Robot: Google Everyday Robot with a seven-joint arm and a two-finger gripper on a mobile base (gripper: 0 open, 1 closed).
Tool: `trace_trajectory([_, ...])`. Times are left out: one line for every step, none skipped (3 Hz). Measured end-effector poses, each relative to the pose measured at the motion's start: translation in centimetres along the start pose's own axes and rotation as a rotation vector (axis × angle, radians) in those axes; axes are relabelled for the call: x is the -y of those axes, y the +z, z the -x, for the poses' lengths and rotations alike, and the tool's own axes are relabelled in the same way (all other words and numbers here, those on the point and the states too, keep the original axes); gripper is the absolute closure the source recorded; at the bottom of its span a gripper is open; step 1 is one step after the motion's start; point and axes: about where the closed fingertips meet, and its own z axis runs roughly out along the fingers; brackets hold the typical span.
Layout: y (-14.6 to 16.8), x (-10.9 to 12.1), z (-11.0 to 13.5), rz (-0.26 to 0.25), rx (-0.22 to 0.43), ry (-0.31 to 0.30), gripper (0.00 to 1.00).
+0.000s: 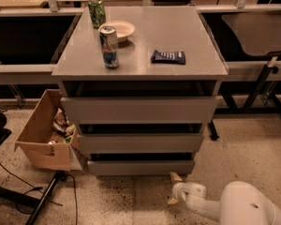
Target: Close bottom drawer
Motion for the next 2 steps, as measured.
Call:
trace_trajectory([-0.1,0.0,0.0,0.003,-0.003,-0.001,0.47])
trace_trajectory([-2.4,-0.6,0.8,0.061,-0.072,-0.016,0.70])
